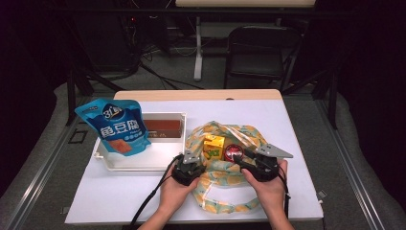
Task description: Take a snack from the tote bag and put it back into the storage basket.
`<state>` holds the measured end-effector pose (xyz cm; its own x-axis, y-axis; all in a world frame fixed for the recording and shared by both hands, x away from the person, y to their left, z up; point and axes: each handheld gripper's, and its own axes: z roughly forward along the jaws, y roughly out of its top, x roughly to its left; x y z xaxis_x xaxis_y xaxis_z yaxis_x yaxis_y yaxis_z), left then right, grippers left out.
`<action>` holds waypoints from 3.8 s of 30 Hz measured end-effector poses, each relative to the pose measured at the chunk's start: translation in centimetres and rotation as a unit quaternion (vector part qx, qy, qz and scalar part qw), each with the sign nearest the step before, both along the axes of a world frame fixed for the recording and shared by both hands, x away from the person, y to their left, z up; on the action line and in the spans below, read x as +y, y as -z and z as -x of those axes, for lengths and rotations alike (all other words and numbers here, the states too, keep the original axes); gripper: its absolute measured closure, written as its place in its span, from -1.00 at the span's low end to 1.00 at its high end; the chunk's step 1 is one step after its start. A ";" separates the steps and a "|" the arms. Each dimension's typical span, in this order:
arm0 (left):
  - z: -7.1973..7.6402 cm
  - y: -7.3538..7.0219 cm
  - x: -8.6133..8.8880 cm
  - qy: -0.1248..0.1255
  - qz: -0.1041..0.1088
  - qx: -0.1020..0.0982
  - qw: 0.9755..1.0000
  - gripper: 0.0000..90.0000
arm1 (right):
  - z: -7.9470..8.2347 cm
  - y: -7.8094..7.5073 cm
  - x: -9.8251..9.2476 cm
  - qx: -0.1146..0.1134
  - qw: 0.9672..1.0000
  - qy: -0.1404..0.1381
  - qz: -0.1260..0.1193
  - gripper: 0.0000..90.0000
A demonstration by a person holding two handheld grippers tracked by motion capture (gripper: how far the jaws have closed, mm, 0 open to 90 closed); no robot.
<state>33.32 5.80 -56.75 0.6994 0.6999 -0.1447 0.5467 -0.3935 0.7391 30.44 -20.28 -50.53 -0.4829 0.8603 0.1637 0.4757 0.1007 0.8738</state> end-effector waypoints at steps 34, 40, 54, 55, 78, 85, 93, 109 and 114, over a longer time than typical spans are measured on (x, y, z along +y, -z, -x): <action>0.1 0.0 0.3 0.008 0.007 0.000 1.000 1.00 | -2.6 1.0 2.5 0.020 0.998 0.018 0.050 -0.44; 0.2 -0.2 0.6 0.008 0.024 -0.005 1.000 0.99 | -1.8 -1.2 2.2 0.000 0.999 0.006 0.035 -0.44; 2.5 -4.5 3.1 0.015 0.088 -0.078 0.993 0.17 | -0.6 -3.4 2.6 -0.009 1.000 -0.015 0.013 -0.44; 2.6 -4.8 3.3 0.017 0.092 -0.081 0.992 0.10 | -0.5 -3.6 2.7 -0.009 1.000 -0.018 0.016 -0.44; 5.3 -5.6 3.1 0.082 0.113 -0.112 0.984 -0.54 | 2.2 -4.8 6.2 -0.013 0.996 -0.081 0.017 -0.44; 5.8 -5.7 2.6 0.094 0.108 -0.124 0.982 -0.56 | 2.7 -4.8 7.3 -0.009 0.995 -0.096 0.023 -0.44; 5.9 -6.0 2.7 0.089 0.110 -0.137 0.981 -0.54 | 3.1 -4.5 8.4 -0.005 0.993 -0.112 0.030 -0.44; 5.9 -5.8 2.7 0.101 0.113 -0.140 0.979 -0.50 | 3.4 -4.2 9.5 0.006 0.991 -0.131 0.031 -0.44; 5.9 -5.9 2.7 0.100 0.116 -0.142 0.978 -0.54 | 3.4 -4.2 9.5 0.008 0.991 -0.131 0.025 -0.44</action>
<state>27.45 8.48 -50.88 0.8539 0.5166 -0.0634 0.2360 -0.2756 0.9318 27.07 -10.75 -46.37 -0.6892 0.7124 0.1326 0.4402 0.2662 0.8575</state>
